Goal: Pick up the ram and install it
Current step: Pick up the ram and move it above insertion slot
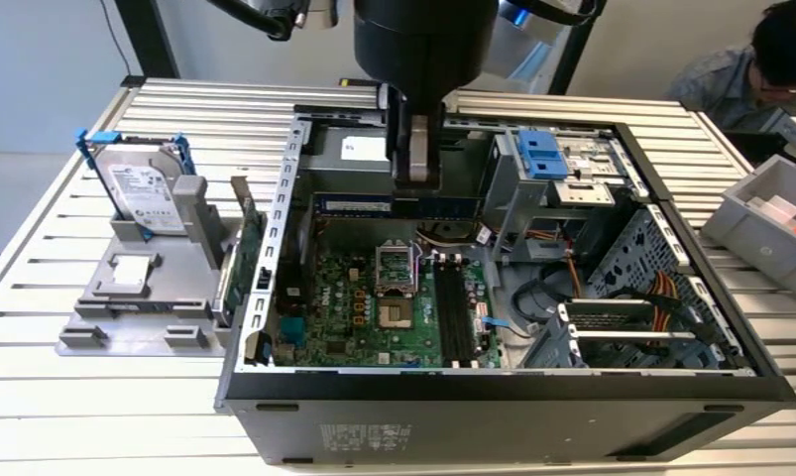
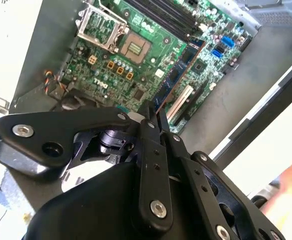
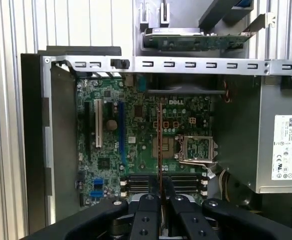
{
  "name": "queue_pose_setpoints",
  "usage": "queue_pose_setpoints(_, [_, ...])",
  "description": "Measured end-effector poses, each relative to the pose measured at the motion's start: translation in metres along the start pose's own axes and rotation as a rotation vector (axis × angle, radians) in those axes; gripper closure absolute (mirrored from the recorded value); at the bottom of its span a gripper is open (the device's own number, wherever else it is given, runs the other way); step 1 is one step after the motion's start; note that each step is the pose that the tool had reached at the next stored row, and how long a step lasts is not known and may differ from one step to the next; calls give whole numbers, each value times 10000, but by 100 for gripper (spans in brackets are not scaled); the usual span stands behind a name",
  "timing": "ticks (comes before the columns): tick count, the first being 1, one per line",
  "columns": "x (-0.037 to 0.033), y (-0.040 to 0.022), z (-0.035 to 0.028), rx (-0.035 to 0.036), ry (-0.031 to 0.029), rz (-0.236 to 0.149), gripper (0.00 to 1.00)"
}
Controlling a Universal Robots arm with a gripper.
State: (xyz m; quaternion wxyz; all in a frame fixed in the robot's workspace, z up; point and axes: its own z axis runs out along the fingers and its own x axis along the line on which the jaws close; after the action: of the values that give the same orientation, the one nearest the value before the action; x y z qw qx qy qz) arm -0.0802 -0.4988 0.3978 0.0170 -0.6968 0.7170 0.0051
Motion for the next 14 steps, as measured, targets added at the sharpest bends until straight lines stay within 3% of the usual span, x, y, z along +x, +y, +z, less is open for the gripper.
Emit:
queue_pose_setpoints(8, [-27,-171,4,0,0,0,100])
queue_pose_setpoints(14, [-87,-265,8,0,-1,-1,100])
